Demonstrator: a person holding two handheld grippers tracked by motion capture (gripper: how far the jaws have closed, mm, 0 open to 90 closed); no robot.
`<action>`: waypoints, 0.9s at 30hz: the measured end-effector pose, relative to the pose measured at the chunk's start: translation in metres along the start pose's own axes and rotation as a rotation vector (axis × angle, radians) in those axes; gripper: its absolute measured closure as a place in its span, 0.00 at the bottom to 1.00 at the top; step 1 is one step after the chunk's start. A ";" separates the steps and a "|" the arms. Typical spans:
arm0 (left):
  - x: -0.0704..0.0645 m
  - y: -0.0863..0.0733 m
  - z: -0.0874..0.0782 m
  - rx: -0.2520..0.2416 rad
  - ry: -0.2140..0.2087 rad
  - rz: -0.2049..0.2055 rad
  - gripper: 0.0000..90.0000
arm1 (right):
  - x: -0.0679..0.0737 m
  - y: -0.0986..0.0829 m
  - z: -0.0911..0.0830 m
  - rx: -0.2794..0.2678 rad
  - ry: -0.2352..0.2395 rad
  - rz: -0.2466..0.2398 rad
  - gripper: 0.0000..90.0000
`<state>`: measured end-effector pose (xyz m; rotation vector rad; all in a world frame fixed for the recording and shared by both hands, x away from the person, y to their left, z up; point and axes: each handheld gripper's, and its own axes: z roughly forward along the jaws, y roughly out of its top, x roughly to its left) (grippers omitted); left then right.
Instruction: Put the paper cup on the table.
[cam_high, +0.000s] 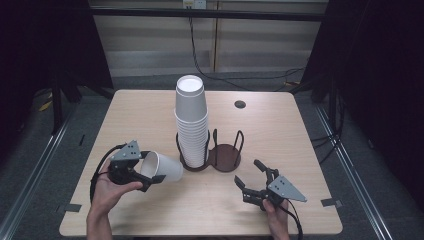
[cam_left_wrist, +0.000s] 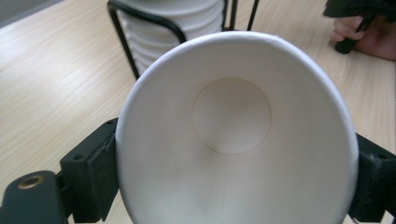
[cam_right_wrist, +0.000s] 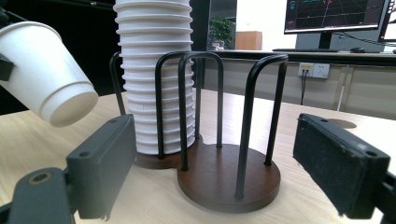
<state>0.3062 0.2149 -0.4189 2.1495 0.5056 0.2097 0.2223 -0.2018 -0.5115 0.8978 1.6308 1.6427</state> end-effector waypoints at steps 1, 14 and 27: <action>0.002 0.000 -0.001 -0.008 -0.003 -0.014 0.12 | 0.000 0.000 0.000 0.000 0.001 0.000 0.14; 0.026 0.005 -0.008 0.039 0.039 -0.045 0.12 | 0.000 0.000 0.000 0.001 0.001 -0.001 0.15; 0.043 0.016 -0.010 0.160 0.108 -0.046 0.12 | 0.000 0.000 0.000 0.000 0.004 -0.001 0.15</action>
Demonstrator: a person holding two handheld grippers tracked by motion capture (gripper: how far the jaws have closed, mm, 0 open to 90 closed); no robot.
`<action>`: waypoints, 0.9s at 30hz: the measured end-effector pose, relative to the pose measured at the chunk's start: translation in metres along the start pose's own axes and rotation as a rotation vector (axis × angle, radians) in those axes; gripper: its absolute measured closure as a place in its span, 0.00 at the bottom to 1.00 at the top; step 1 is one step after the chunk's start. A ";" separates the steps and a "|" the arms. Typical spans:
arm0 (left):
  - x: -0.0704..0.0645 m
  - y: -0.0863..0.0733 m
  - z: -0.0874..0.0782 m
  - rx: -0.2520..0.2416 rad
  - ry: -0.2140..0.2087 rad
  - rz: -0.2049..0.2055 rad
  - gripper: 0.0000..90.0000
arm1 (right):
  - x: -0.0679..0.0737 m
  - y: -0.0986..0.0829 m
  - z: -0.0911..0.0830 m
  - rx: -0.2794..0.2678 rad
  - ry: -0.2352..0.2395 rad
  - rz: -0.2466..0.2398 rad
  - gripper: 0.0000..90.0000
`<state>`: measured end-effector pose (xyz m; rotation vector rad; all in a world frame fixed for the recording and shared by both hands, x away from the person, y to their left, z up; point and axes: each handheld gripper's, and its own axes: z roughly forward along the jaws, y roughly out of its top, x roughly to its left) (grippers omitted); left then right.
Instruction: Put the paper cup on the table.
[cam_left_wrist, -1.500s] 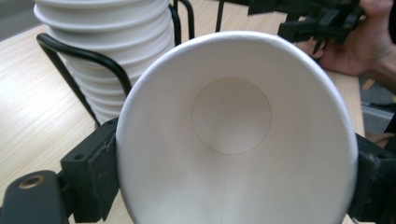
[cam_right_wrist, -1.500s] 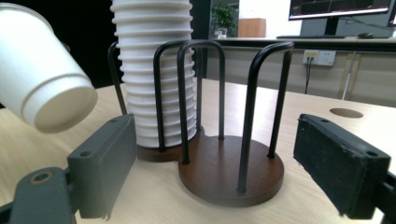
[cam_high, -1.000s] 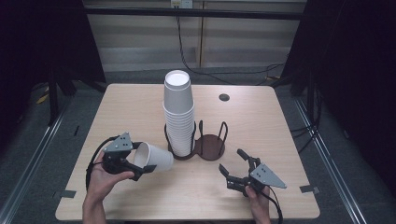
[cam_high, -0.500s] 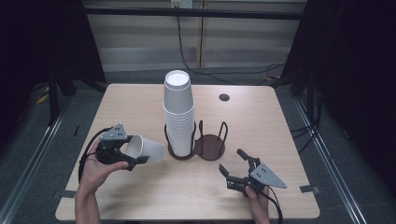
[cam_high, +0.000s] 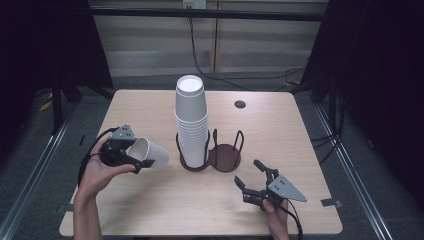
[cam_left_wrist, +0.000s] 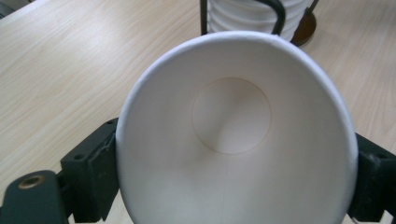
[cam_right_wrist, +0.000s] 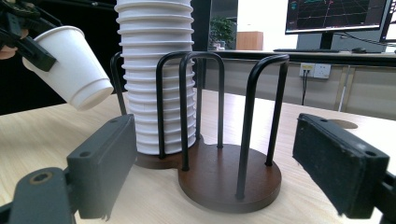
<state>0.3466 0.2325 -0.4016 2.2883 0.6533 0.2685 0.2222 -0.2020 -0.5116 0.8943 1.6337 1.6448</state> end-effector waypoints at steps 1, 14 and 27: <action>0.001 0.001 0.000 0.009 0.004 0.001 0.12 | 0.000 0.000 0.000 0.000 0.000 0.000 0.15; 0.020 0.020 -0.005 0.137 0.078 -0.007 0.12 | 0.000 0.000 0.000 0.000 0.000 0.000 0.15; 0.033 0.029 0.003 0.280 0.111 0.018 0.11 | 0.000 0.000 0.000 -0.002 0.006 -0.002 0.15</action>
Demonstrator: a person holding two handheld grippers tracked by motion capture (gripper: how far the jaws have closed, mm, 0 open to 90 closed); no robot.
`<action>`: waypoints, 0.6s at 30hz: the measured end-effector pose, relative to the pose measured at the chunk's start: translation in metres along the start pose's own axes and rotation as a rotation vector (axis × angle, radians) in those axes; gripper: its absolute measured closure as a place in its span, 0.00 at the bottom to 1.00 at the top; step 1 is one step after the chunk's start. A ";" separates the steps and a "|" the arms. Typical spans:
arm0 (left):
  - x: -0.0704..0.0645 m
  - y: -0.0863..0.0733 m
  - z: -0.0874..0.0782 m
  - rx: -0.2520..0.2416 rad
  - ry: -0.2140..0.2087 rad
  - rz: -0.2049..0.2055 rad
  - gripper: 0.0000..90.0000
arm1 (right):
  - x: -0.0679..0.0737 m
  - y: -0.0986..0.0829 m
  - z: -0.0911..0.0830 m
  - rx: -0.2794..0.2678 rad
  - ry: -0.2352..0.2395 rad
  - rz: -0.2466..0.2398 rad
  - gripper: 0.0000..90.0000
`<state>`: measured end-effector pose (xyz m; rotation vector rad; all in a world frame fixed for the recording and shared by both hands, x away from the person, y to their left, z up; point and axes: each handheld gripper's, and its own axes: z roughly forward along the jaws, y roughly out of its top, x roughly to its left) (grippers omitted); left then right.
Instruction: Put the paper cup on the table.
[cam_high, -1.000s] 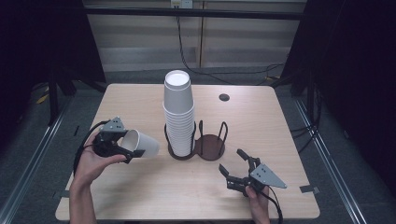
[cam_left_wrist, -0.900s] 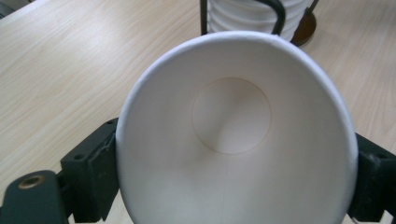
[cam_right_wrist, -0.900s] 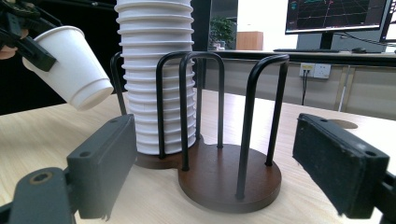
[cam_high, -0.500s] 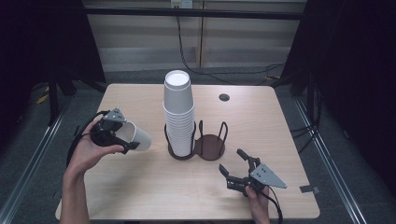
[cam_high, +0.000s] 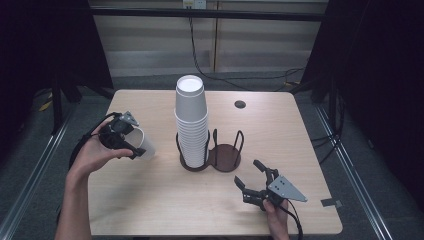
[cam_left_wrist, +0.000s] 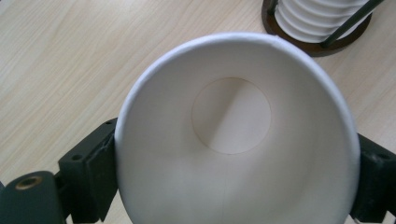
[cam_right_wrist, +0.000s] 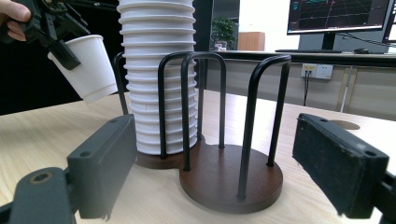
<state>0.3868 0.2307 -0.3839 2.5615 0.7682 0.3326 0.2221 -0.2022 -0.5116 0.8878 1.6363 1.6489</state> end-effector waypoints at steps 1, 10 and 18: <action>0.001 0.001 0.002 0.009 -0.011 -0.007 0.11 | 0.000 0.000 0.000 0.001 0.000 0.001 0.15; 0.005 -0.001 0.021 0.094 -0.042 -0.025 0.11 | 0.000 0.000 0.000 0.002 0.001 0.001 0.15; 0.002 -0.004 0.036 0.146 -0.042 0.006 0.09 | 0.000 0.000 0.000 0.001 0.001 0.001 0.15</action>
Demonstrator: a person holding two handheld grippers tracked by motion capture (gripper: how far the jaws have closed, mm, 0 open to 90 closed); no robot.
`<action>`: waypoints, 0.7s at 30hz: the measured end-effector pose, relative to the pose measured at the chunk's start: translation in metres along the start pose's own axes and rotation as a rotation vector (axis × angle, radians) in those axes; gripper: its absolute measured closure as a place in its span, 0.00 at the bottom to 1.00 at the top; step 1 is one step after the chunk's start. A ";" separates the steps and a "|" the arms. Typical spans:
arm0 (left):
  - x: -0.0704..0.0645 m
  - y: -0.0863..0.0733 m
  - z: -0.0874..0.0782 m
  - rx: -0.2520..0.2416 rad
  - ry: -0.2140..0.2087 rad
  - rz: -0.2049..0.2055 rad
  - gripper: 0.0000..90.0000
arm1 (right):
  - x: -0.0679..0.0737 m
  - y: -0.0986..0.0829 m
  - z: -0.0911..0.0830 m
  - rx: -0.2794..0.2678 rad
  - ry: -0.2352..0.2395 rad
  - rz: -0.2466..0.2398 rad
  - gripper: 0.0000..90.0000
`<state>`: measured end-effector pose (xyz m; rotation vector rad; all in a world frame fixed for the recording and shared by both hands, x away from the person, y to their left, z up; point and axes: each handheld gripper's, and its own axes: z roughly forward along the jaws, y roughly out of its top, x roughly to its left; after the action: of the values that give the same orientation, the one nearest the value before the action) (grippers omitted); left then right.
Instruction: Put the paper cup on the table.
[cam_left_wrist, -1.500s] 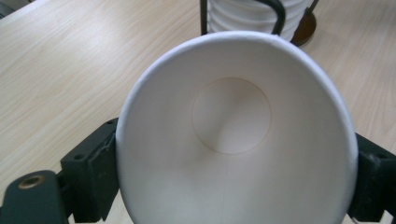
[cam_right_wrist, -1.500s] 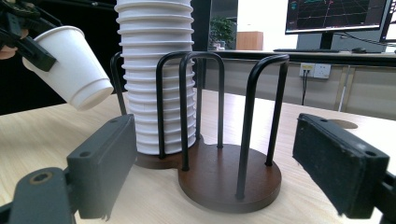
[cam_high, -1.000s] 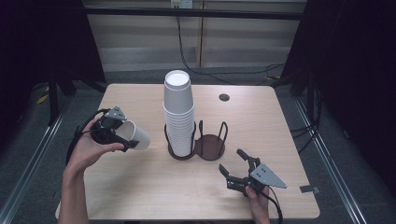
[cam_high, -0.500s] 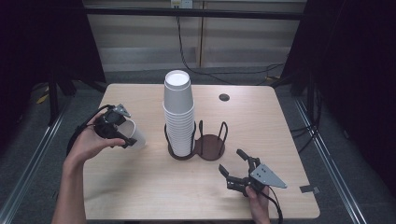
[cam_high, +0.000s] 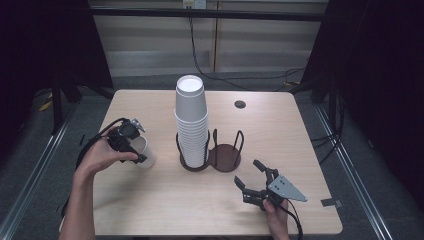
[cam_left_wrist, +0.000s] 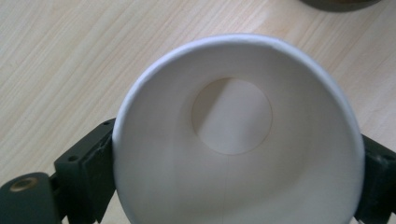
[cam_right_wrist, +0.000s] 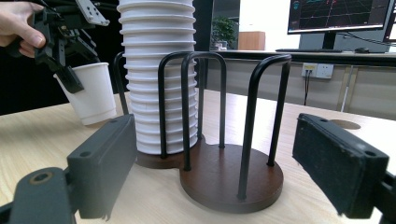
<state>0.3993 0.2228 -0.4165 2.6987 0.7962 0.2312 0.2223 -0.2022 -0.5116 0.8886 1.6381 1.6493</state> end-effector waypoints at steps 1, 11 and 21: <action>0.000 0.001 0.001 -0.006 -0.002 -0.003 0.09 | 0.000 0.000 0.000 0.000 0.000 0.000 0.15; -0.004 0.005 0.014 0.028 0.003 0.041 0.08 | 0.000 0.000 0.000 -0.001 0.000 -0.001 0.15; -0.004 0.000 0.023 0.038 -0.015 0.013 0.08 | 0.000 0.000 0.000 0.000 -0.007 0.001 0.15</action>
<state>0.4019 0.2151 -0.4383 2.7384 0.7860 0.2015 0.2220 -0.2020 -0.5116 0.8948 1.6333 1.6444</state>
